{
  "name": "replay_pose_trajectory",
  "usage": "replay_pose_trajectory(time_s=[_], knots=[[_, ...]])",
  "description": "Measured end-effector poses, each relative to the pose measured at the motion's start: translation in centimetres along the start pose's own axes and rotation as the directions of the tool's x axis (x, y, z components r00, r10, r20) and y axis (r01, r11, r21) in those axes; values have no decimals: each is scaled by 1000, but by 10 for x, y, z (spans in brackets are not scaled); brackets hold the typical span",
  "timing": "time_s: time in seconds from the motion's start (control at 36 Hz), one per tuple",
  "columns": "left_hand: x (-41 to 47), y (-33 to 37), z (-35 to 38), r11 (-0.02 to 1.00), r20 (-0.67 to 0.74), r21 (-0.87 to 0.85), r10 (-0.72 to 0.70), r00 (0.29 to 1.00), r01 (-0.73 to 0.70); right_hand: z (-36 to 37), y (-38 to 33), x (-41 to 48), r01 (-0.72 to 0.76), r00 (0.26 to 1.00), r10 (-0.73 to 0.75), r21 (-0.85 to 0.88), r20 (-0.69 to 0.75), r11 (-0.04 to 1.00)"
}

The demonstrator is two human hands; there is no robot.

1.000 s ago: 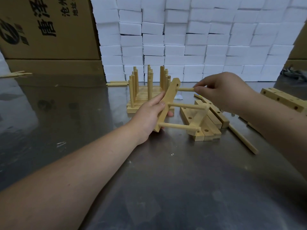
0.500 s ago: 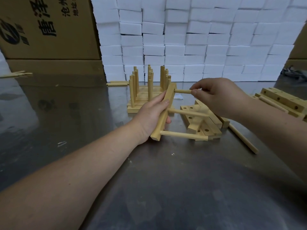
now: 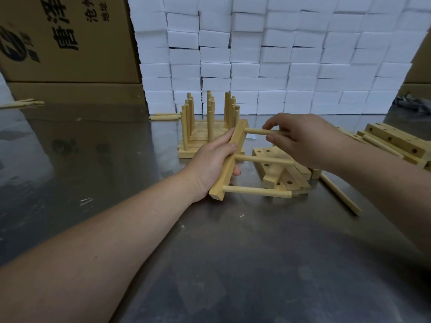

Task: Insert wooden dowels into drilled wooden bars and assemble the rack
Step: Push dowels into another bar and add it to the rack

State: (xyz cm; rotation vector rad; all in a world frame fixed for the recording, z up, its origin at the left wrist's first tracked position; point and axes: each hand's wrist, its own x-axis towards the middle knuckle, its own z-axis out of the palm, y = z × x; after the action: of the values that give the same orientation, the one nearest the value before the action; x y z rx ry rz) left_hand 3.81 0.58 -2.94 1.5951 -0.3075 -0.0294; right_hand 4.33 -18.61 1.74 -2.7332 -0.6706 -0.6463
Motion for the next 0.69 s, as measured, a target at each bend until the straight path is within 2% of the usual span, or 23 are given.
replay_pose_trajectory(time_s=[0.36,0.61,0.69], knots=[[-3,4,0,999,26,47,-6,1000,5,-6,-8,-7,206,973,-219,-162,-67,965],[-8,10,1,990,36,135,30,999,-35,-2,-7,-8,160,976,-181,-162,-119,974],[-10,12,2,991,24,134,25,999,-28,-1,-8,-9,131,982,-144,-103,-125,986]])
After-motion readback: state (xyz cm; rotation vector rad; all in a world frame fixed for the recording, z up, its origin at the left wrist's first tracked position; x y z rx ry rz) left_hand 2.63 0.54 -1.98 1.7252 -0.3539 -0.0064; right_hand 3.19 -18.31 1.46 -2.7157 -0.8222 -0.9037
